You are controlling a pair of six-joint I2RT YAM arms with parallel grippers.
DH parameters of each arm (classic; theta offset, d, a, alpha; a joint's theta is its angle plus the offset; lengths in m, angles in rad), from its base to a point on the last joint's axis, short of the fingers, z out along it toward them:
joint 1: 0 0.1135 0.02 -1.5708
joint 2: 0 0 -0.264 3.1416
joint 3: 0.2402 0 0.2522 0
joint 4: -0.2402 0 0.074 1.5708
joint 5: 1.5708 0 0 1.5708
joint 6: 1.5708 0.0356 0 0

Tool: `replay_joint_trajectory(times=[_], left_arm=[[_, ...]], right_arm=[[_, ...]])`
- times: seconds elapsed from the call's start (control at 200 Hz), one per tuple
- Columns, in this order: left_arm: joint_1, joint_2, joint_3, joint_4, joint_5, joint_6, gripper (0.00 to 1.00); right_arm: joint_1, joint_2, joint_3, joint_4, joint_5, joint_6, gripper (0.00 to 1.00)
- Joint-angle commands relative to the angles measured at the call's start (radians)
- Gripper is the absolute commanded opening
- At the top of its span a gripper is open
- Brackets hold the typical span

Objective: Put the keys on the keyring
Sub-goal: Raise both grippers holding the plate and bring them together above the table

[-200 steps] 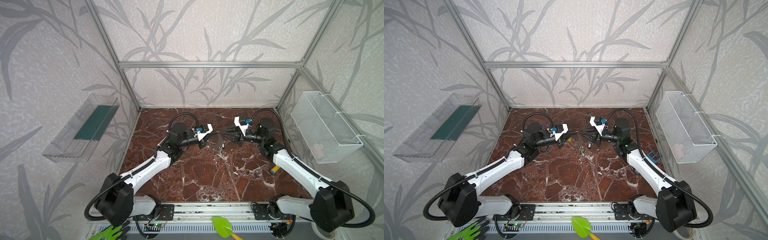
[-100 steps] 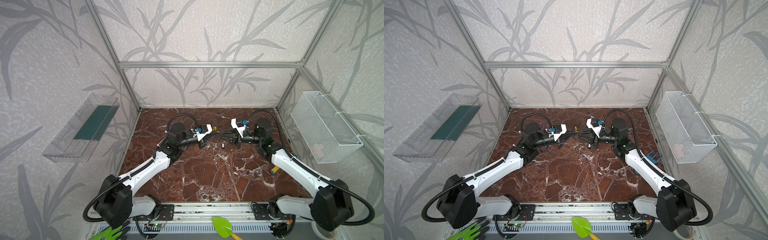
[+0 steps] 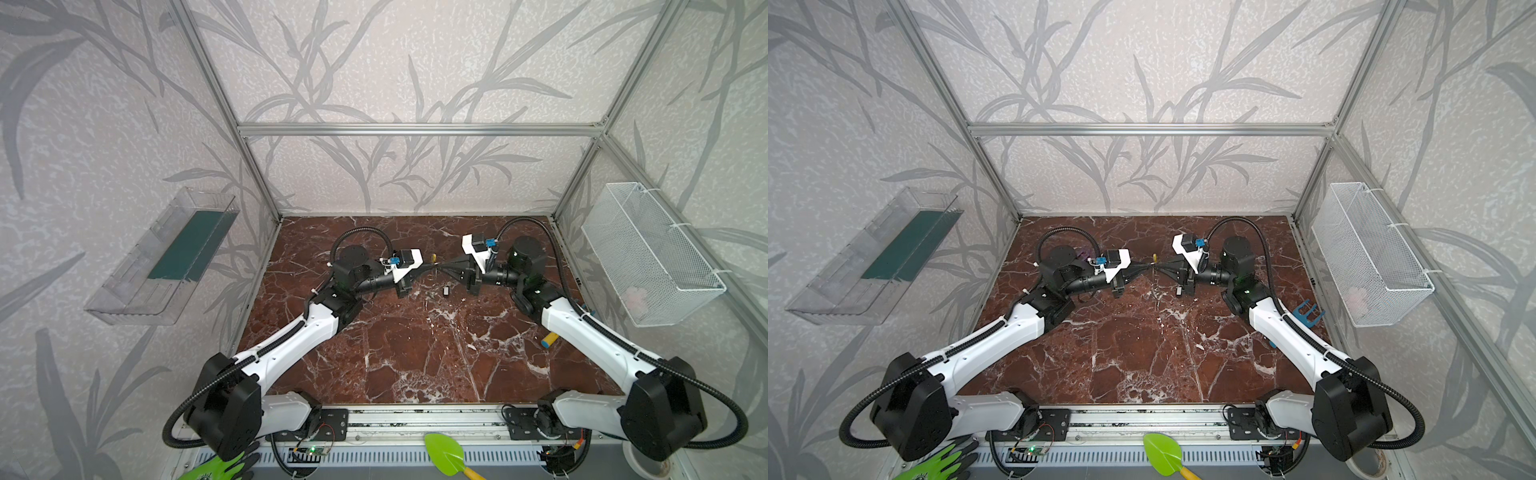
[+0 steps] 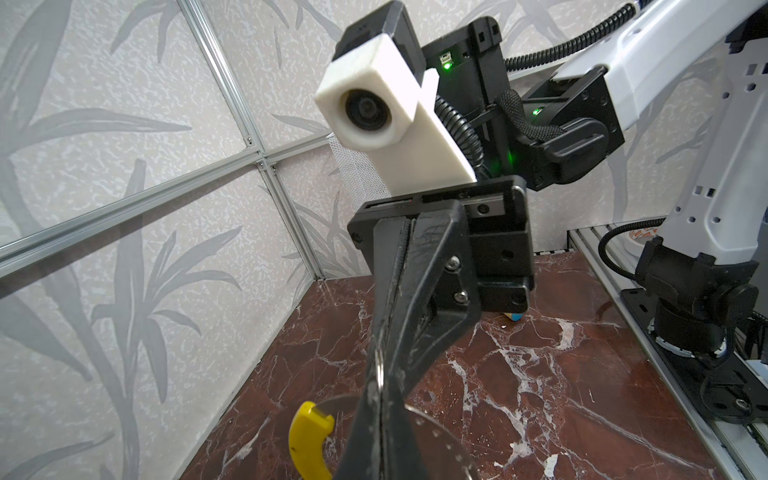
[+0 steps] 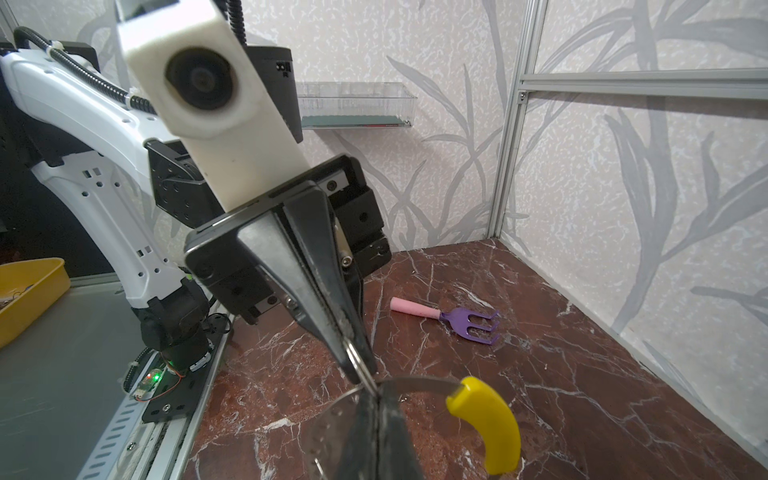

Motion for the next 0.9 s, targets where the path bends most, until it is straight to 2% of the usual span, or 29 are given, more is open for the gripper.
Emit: replay_joint_trajectory(times=[0.0,0.135,0.26,0.32,0.39,0.685,0.895], left_arm=[[0.003,-0.024,0.0,0.023,0.017,0.006,0.0],[0.003,-0.025,-0.004,0.01,0.002,0.015,0.02],[0.003,-0.032,-0.004,-0.026,-0.047,0.035,0.28],[0.005,-0.04,0.002,-0.066,-0.068,0.058,0.36],[0.003,-0.048,0.011,-0.113,-0.101,0.086,0.4],[-0.003,-0.041,0.157,-0.498,-0.196,0.235,0.41],[-0.022,0.0,0.245,-0.606,-0.245,0.255,0.41]], right_arm=[[0.008,0.003,0.01,0.064,-0.008,0.031,0.0],[0.008,0.001,0.016,0.035,0.001,0.029,0.0],[0.008,-0.009,0.026,-0.043,0.028,-0.006,0.0],[0.008,-0.011,0.051,-0.138,0.047,-0.056,0.0],[0.008,-0.004,0.093,-0.276,0.075,-0.117,0.0],[0.029,0.018,0.237,-0.653,0.279,-0.293,0.0],[0.078,0.054,0.343,-0.829,0.469,-0.36,0.0]])
